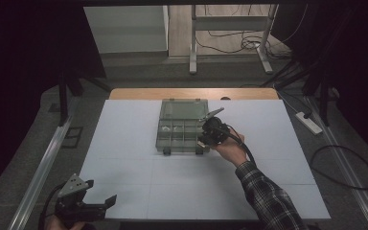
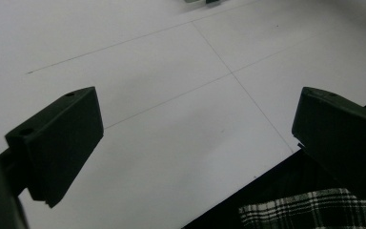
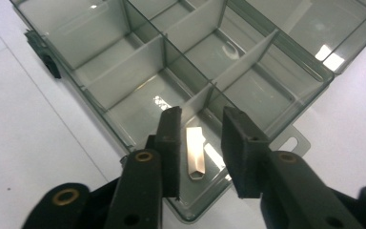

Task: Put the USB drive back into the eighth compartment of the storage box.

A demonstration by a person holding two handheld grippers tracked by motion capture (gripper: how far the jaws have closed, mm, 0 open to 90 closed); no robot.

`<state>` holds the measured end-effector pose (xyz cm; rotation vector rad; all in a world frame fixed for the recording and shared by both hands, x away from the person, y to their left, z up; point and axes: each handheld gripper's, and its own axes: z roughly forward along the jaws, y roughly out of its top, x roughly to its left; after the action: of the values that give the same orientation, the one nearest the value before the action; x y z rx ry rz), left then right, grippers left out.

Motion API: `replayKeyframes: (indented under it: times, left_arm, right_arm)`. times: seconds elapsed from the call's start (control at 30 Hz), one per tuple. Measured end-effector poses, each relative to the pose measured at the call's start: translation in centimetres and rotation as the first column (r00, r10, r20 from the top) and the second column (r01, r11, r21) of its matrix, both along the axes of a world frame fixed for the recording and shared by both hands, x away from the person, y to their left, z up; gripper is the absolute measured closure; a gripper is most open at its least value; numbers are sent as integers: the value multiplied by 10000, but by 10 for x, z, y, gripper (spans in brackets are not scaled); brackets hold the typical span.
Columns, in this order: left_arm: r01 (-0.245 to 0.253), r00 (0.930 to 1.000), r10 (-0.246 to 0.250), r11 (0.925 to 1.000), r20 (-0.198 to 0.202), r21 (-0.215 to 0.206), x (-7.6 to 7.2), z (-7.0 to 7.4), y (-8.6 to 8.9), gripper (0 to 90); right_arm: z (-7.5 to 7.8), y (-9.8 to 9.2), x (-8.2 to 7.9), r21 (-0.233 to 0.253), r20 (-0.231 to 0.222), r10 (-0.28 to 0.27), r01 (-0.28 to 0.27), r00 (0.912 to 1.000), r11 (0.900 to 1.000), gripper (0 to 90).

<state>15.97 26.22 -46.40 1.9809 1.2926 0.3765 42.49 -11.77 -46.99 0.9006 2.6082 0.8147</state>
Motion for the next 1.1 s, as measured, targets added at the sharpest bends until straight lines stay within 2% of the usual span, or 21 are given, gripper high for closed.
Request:
replayKeyframes:
  times: [0.17,0.37,0.5,0.8,0.97,1.1]
  left_arm:
    - [3,10000,-3,10000,3,17,0,0,0,35]
    - [10,10000,-10,10000,2,28,0,0,0,35]
    - [16,10000,-16,10000,2,30,0,0,0,35]
    - [25,10000,-25,10000,2,42,0,0,0,35]
    - [29,10000,-29,10000,1,44,0,0,-1,35]
    - [28,10000,-28,10000,-2,41,0,0,-1,36]
  right_arm:
    - [3,1,-3,-11,-38,-14,14,10000,10000,575]
    - [5,-2,-5,93,-153,-113,115,9998,9999,518]
    - [7,-2,-8,-22,-114,-137,137,9998,9999,439]
    - [12,-4,-15,357,-415,-97,112,9991,9993,312]
    - [13,-4,-20,440,-483,22,-1,9988,9990,268]
    - [14,-5,-24,700,-663,47,-1,9978,9975,232]
